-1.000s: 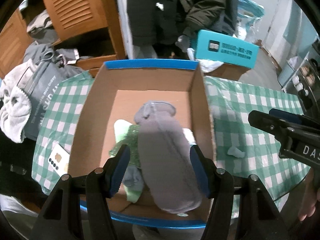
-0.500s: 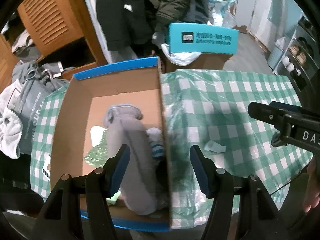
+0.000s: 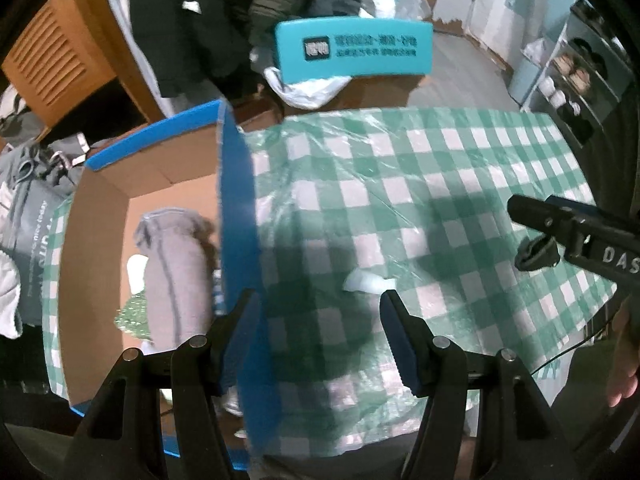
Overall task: Organize soft objects
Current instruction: 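Move both tools back over the table toward the remaining small items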
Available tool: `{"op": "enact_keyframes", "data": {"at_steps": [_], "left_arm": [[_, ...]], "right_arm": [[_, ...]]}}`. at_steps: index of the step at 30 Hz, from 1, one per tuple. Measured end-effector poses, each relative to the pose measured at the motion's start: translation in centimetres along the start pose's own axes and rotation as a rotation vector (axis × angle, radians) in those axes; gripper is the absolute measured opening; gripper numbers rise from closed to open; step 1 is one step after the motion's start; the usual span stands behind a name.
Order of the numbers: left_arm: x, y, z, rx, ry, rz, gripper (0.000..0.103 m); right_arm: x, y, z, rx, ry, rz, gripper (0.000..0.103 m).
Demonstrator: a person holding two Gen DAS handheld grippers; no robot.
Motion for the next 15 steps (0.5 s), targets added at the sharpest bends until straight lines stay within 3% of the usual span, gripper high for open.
{"op": "enact_keyframes", "data": {"at_steps": [7,15], "left_arm": [[2.4,2.5,-0.3,0.016,-0.084,0.017,0.063],[5.0,3.4,-0.7,-0.043,-0.167,0.023,0.063]], "right_arm": [[-0.5,3.2,0.3,0.038,0.006,0.042,0.065],[-0.1,7.3,1.1,0.087,-0.025,0.093,0.065]]}}
Point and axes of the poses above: each gripper's, at about its wrist camera, not at the fingertips, and x roughly the way its jaws point, y to its right, z to its underside, the point moved 2 cm from there along x, roughly the way its jaws point, and after that the axes turned 8 degrees about -z, right-handed, at the moved point
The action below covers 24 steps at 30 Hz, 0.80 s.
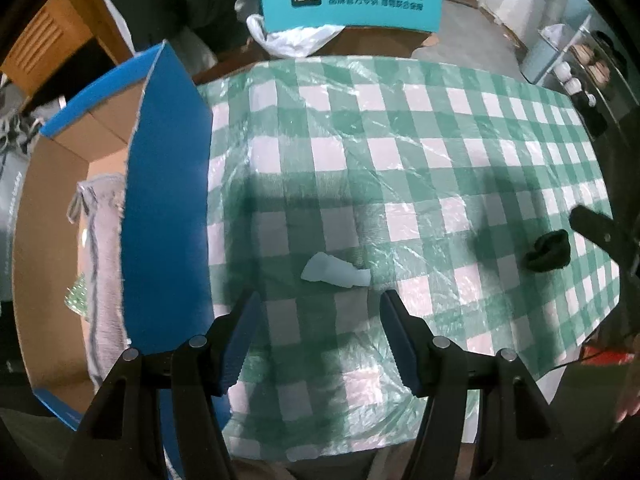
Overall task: Organize soft objects
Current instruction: 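Move both tools back over the table toward the remaining small items, then close the right gripper on the black item while the left gripper grasps the white cloth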
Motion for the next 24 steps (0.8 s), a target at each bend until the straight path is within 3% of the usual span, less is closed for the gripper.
{"op": "enact_keyframes", "data": {"at_steps": [11,24], "left_arm": [[2.8,0.1,-0.6,-0.11,-0.102,0.061,0.063],[5.1,-0.1,-1.1,-0.177,-0.142,0.053,0.063]], "right_arm": [[2.6,3.8,1.2,0.063,-0.081,0.05,0.066],[4.4,5.5,1.5,0.087,-0.114,0.093,0.066]]}}
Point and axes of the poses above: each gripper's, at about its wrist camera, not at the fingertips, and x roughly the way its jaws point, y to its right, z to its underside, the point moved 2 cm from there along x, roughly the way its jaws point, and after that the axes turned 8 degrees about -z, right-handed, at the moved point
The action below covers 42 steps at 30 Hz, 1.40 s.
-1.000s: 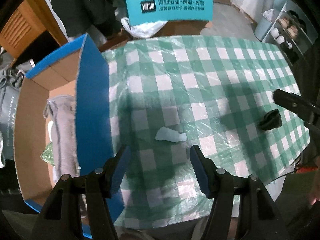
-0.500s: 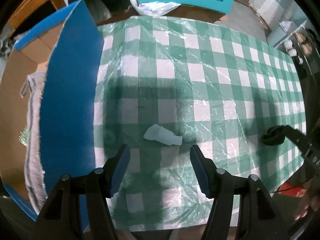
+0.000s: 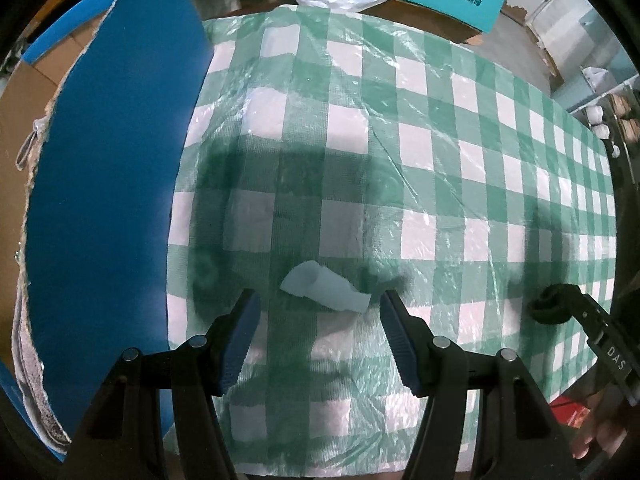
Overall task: Organize soft objects
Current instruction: 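Close the right gripper on the black item while the left gripper grasps the white cloth, then lift the black item and white cloth and carry both toward the cardboard box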
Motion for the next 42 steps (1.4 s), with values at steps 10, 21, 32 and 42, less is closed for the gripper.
{"op": "enact_keyframes", "data": {"at_steps": [10,21,32,42], "left_arm": [[1.6,0.8,-0.1,0.004,-0.012,-0.012,0.063],[1.5,1.6,-0.1,0.052,0.029,-0.028,0.061],[1.7,1.1,0.0,0.05,0.002,0.037,0.014],[0.1,0.4,0.3,0.071,0.042,0.08,0.011]], "right_arm": [[1.8,1.2,-0.3,0.032,-0.026,0.026,0.066],[3.8,1.1,-0.4,-0.011,-0.049,0.085,0.066],[4.9,-1.3,-0.3,-0.121,-0.067,0.144,0.044],[2.7,-2.8,-0.1,-0.136,-0.016,0.038,0.043]]}}
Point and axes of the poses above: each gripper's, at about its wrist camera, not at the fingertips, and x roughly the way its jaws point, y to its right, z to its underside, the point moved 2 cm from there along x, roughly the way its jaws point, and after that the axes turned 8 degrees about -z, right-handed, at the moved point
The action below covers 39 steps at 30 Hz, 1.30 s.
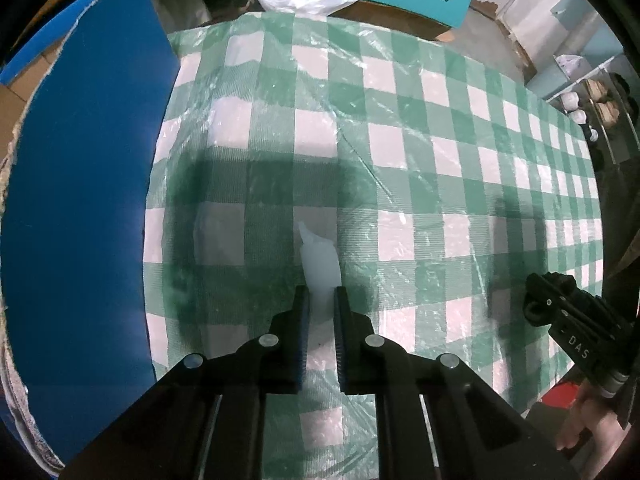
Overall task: Organize soft objects
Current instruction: 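Lift the black item and white cloth and carry both toward the cardboard box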
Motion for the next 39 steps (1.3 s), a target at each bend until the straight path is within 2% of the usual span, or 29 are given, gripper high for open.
{"op": "enact_keyframes", "data": {"at_steps": [15,29,39], "left_arm": [[-2.4,0.9,0.7,0.058,0.08,-0.034,0.011],[-6.0,1.4,1.6,0.141,0.207,-0.098,0.011],[-7.8,1.1,2.5,0.174,0.261,-0.123,0.011]], "right_arm": [[-4.0,-2.9,0.2,-0.04,0.082,-0.103,0.043],[-6.8,-5.7,0.4,-0.103,0.13,-0.138,0.043],[-8.9,-7.8,0.4,-0.146,0.171,-0.157,0.043]]}}
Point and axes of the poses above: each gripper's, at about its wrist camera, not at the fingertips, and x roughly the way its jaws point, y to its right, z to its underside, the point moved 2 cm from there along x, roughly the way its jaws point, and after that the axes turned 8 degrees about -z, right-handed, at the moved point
